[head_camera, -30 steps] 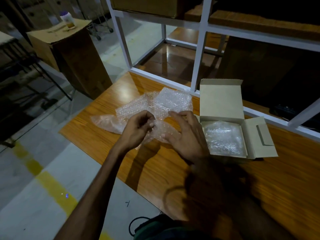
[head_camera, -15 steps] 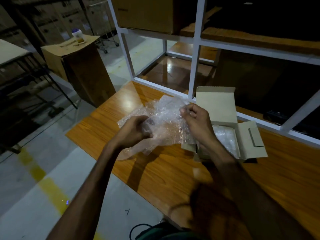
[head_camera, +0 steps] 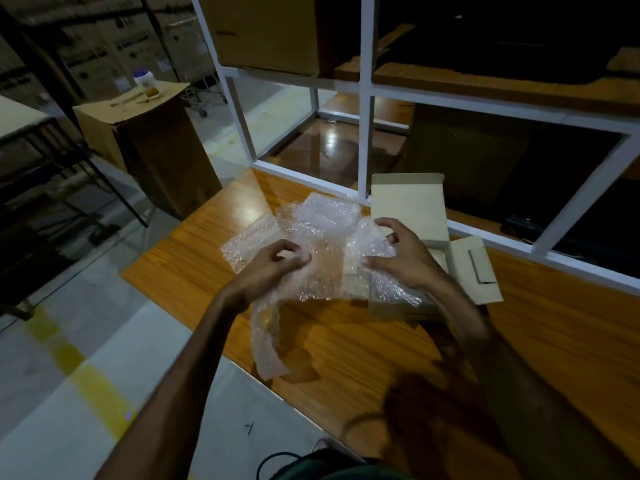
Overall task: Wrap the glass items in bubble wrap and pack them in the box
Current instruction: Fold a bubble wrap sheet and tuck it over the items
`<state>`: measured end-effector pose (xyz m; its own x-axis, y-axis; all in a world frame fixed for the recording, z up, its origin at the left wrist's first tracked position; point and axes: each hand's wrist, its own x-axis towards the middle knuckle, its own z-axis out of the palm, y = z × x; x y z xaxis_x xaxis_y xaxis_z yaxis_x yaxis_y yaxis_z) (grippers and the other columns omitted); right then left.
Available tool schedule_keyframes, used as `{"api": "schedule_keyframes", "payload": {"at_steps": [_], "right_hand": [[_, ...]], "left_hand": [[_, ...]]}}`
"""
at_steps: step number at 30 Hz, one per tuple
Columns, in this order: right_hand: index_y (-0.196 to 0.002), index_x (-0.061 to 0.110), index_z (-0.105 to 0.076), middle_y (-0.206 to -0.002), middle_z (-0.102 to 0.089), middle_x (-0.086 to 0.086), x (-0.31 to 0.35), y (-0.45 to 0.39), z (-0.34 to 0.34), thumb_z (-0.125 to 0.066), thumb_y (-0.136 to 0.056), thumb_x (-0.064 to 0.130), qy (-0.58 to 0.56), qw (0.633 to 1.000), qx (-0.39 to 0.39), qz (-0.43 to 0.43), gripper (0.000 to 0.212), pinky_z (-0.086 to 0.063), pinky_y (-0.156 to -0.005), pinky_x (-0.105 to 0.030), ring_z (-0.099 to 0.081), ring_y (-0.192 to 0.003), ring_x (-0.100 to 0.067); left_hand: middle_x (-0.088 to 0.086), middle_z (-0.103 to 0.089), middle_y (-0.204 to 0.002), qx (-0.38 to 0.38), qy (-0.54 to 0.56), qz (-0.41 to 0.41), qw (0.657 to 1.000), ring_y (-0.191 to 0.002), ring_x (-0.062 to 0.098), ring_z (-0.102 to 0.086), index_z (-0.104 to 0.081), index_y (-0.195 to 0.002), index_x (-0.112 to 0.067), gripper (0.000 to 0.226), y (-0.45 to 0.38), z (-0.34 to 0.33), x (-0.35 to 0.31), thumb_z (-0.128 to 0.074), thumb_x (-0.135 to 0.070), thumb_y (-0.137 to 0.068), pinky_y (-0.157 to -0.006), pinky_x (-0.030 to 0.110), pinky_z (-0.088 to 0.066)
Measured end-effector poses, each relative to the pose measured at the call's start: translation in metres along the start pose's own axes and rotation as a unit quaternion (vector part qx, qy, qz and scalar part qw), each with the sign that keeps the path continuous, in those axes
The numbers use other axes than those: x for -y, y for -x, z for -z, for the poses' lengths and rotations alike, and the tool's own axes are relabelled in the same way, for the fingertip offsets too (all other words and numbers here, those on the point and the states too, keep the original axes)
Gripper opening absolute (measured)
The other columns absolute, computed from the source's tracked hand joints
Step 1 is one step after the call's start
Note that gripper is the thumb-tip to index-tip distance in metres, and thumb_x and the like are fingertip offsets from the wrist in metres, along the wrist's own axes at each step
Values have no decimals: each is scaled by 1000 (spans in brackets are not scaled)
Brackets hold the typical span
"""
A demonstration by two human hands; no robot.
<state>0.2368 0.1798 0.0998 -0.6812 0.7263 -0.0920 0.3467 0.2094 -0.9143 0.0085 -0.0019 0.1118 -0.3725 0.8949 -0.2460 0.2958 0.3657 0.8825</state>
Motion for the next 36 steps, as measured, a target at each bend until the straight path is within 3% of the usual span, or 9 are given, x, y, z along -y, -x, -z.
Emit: {"api": "schedule_keyframes", "payload": {"at_steps": [4,8,13,20,23,26,29,32,36], "right_hand": [[-135,27,-65,-119,-66,11,-19,4,1,-82,-89,18,58,998,-7,9,50,-55,-86,-31,-62,-106,-9],[-134,23,-69,-124,-71,7,-33,12,11,-72,-97,16,25,999,-21,-9,37,-60,-90,-43,-67,-106,-13],[-132,21,-69,-120,-73,5,-29,17,31,-56,-107,13,-29,999,3,-32,30,-54,-80,-26,-68,-107,-10],[-129,18,-71,-125,-71,-4,-14,1,48,-50,-111,33,33,999,-3,-32,32,-50,-85,-32,-64,-117,-23],[-156,30,-42,-153,-51,6,0,-3,54,-73,-87,65,115,992,30,-29,84,-47,-97,-39,-53,-132,-22],[-163,44,0,-160,-46,-9,2,-3,48,-89,-70,64,308,946,94,24,130,-53,-100,-51,-58,-128,-37],[-162,40,-3,-127,-61,-12,-8,-2,36,-82,-83,36,419,904,7,84,111,-56,-74,-40,-63,-91,-27],[-163,25,-25,-134,-56,-14,-8,-3,32,-73,-87,30,422,893,-99,121,90,-48,-81,-39,-62,-102,-32],[-168,32,-5,-155,-36,-18,-18,-7,28,-80,-78,51,461,877,-83,107,118,-43,-103,-54,-48,-132,-38]], "left_hand": [[4,-59,-117,58,-232,13,971,-101,24,-64,-37,-150,-33,92,-3,-27,9,-90,-49,-76,-88,45,-57],[13,-59,-135,15,-349,-4,937,-111,31,-63,-41,-151,-20,84,-10,-40,26,-82,-21,-78,-89,45,-57],[16,-64,-141,-43,-254,-60,964,-126,30,-63,-57,-144,-4,67,-4,-47,25,-55,-16,-79,-103,42,-54],[17,-69,-100,49,18,74,996,-65,33,-64,-75,-114,-6,31,-7,-44,21,-52,-25,-106,-53,31,-48],[15,-51,-87,80,92,97,988,-58,21,-41,-72,-93,-4,29,-6,-40,20,-52,-24,-99,-56,30,-29],[18,-58,-98,28,152,130,980,-67,24,-47,-74,-103,-1,38,-10,-39,24,-62,-34,-87,-61,33,-33],[17,-55,-92,25,170,138,975,-62,22,-45,-71,-104,-4,32,-10,-41,27,-64,-34,-94,-58,31,-32],[-2,-53,-69,27,141,135,980,-55,12,-36,-70,-105,-8,31,-2,-46,27,-46,-28,-110,-52,27,-25],[-8,-50,-65,26,156,116,981,-53,9,-35,-68,-120,-4,37,3,-55,36,-41,-27,-113,-49,27,-26]]}}
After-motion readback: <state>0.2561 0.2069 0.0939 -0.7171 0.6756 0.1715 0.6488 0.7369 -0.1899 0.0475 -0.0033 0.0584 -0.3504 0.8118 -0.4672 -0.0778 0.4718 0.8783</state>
